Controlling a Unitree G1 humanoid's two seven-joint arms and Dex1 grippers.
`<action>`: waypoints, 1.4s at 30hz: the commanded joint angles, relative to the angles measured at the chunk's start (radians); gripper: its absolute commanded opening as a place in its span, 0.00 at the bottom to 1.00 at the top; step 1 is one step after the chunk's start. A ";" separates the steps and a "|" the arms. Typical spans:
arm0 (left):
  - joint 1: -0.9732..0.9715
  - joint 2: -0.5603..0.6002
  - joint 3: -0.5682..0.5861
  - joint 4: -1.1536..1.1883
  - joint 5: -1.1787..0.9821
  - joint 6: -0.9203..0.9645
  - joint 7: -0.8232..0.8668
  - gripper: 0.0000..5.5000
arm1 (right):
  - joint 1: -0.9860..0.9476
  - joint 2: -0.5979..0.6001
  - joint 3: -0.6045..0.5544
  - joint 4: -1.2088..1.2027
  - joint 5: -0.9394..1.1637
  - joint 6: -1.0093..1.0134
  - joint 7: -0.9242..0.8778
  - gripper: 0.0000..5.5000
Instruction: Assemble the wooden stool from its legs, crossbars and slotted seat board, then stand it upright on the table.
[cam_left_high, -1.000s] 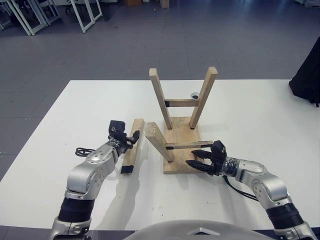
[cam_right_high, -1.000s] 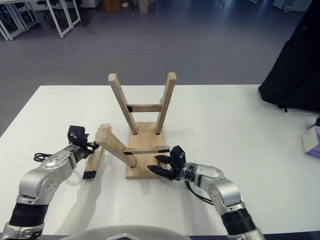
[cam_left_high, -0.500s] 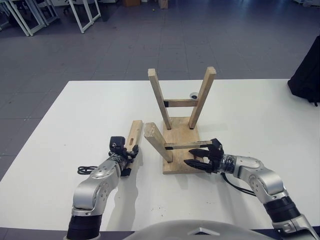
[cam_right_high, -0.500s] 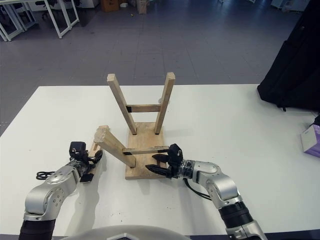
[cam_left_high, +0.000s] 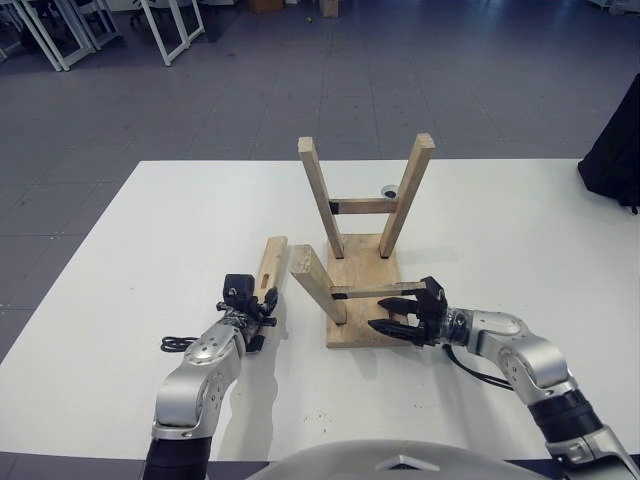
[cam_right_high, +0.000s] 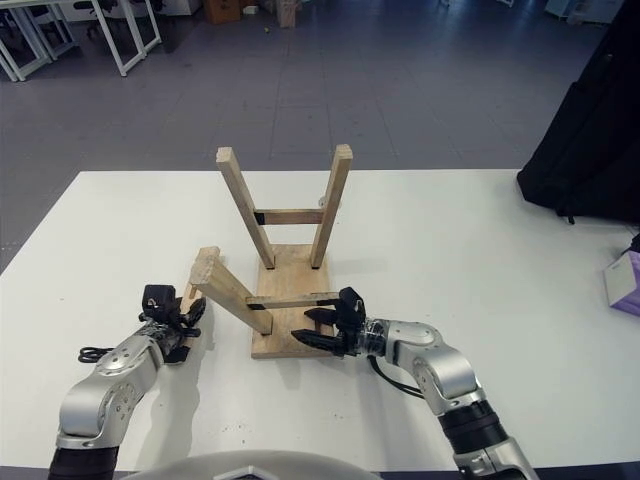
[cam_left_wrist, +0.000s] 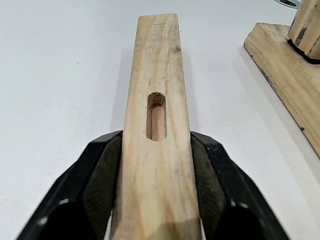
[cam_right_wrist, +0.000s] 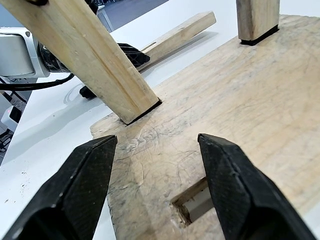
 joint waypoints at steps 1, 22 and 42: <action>0.017 -0.007 0.011 0.012 0.045 -0.015 0.006 0.37 | 0.042 -0.040 0.002 0.034 -0.034 0.089 -0.020 0.54; -0.179 -0.021 0.188 -0.124 0.105 -0.519 -0.043 0.37 | 0.062 0.002 -0.259 -0.178 0.213 0.237 -0.069 0.54; -0.274 0.122 0.076 -0.037 -0.359 -0.373 -0.643 0.37 | -0.240 0.045 -0.316 0.179 0.067 -0.086 -0.008 0.54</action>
